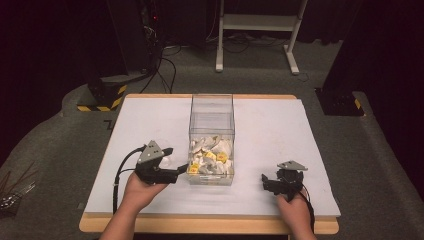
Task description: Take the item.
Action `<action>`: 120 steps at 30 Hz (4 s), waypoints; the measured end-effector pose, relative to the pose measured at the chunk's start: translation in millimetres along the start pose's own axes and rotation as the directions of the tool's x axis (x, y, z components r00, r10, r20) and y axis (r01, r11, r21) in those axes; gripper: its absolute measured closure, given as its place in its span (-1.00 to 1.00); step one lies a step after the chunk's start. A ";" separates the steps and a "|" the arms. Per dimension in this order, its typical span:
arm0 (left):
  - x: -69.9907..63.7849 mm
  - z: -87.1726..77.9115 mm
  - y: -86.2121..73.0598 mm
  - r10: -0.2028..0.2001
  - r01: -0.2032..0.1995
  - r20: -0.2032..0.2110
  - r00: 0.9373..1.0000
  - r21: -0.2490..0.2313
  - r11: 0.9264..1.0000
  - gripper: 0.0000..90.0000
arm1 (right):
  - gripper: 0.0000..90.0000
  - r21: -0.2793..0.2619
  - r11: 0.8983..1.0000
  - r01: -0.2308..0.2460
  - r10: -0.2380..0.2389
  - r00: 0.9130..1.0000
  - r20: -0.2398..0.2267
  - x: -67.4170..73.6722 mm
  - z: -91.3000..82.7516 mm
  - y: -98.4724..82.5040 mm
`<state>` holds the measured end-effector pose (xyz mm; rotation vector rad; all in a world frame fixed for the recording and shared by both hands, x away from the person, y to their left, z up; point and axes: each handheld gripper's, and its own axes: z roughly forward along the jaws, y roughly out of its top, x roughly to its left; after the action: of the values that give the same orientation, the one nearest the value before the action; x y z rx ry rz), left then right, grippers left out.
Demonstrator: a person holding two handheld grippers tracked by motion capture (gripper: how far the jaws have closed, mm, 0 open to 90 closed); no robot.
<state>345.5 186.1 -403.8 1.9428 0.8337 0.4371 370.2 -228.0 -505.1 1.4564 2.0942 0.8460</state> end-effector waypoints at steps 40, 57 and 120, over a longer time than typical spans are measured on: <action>-8.8 82.9 32.0 0.106 -0.132 0.105 0.989 0.279 0.951 -0.01 | -0.79 -0.003 1.000 0.002 -0.002 1.000 0.001 0.0 0.1 -0.1; -13.0 101.9 38.7 0.169 -0.204 0.120 0.978 0.417 0.885 0.38 | -0.79 -0.004 1.000 0.002 -0.002 1.000 0.001 0.0 0.0 -0.2; 2.8 56.2 23.4 0.025 -0.033 0.100 0.995 0.079 0.996 1.00 | -0.79 -0.004 1.000 0.002 -0.002 1.000 0.002 0.2 0.0 -0.2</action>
<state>390.2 145.2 -411.1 2.0357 0.7706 0.3258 370.0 -227.9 -505.2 1.4520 2.0913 0.8468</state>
